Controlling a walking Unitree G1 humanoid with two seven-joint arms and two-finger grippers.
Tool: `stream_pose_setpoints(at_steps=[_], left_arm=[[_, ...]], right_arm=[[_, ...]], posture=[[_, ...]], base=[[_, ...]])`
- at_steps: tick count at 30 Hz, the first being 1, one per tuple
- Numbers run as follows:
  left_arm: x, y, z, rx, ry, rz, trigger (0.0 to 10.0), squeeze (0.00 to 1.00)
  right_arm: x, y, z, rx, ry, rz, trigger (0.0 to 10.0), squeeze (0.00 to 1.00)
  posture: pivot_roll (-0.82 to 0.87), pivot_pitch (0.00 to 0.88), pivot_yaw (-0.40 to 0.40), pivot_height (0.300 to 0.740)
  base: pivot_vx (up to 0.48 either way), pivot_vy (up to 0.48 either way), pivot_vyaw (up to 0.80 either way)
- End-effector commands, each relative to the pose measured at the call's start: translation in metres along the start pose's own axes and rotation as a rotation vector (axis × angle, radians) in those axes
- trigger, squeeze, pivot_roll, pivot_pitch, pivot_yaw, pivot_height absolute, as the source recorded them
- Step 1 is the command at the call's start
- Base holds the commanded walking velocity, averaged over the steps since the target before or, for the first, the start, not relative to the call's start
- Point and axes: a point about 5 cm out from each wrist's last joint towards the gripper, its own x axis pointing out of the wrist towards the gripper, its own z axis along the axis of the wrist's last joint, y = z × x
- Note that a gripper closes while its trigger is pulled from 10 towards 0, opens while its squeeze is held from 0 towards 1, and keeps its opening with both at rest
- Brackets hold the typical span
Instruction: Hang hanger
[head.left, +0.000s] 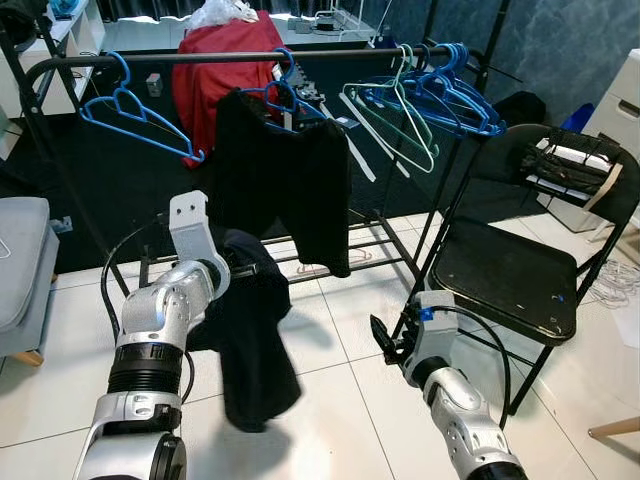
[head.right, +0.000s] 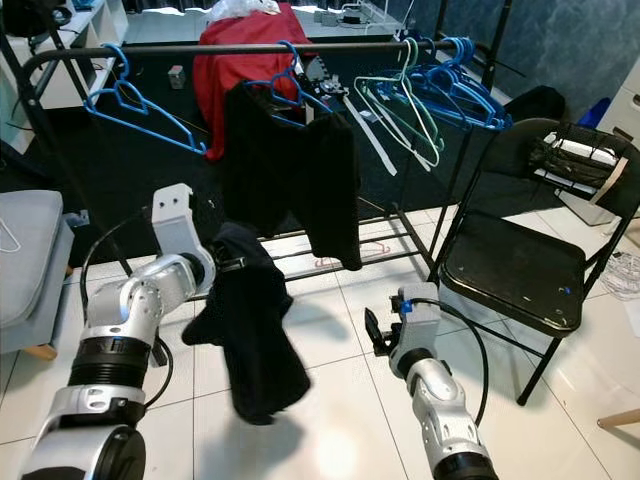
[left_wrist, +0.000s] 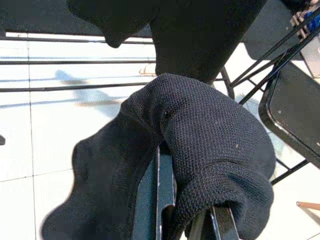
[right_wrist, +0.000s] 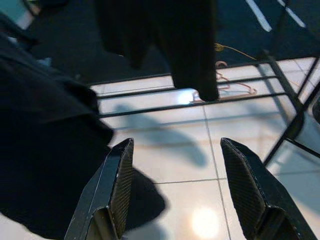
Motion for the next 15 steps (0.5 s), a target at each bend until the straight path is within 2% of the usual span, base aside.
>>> stream_pose_setpoints(at_steps=[1,4,6,8,11,13,14,15], left_arm=[[-0.004,-0.003,0.006,0.071,-0.03,-0.049,10.0,0.0],[-0.006,-0.01,0.006,0.1,-0.037,-0.097,10.0,0.0],[-0.01,-0.023,0.004,0.127,-0.05,-0.193,10.0,0.0],[-0.011,-0.027,0.003,0.131,-0.055,-0.219,10.0,0.0],[-0.022,-0.046,0.007,0.18,-0.133,-0.429,10.0,0.0],[-0.022,-0.046,0.007,0.18,-0.133,-0.429,10.0,0.0],[-0.027,-0.052,0.008,0.219,-0.153,-0.484,10.0,0.0],[-0.027,-0.052,0.008,0.219,-0.153,-0.484,10.0,0.0]], right_arm=[[0.0,0.01,0.008,-0.05,-0.055,0.107,10.0,0.0],[0.0,0.013,0.009,-0.079,-0.057,0.14,10.0,0.0],[0.0,0.017,0.008,-0.118,-0.051,0.17,10.0,0.0],[0.0,0.019,0.007,-0.126,-0.049,0.175,10.0,0.0],[0.0,0.022,0.006,-0.15,-0.043,0.193,10.0,0.0],[0.0,0.022,0.006,-0.15,-0.043,0.193,10.0,0.0],[0.0,0.022,0.006,-0.156,-0.042,0.198,10.0,0.0],[0.0,0.022,0.006,-0.156,-0.042,0.198,10.0,0.0]], posture=[[-0.13,0.073,-0.035,0.74],[-0.13,0.072,-0.035,0.74],[-0.13,0.07,-0.035,0.74],[-0.13,0.07,-0.035,0.74],[-0.13,0.078,-0.035,0.74],[-0.13,0.078,-0.035,0.74],[-0.13,0.082,-0.036,0.74],[-0.13,0.082,-0.036,0.74]], base=[[0.0,0.0,0.0],[0.0,0.0,0.0],[0.0,0.0,0.0],[0.0,0.0,0.0],[0.0,0.0,0.0],[0.0,0.0,0.0],[0.0,0.0,0.0],[0.0,0.0,0.0]])
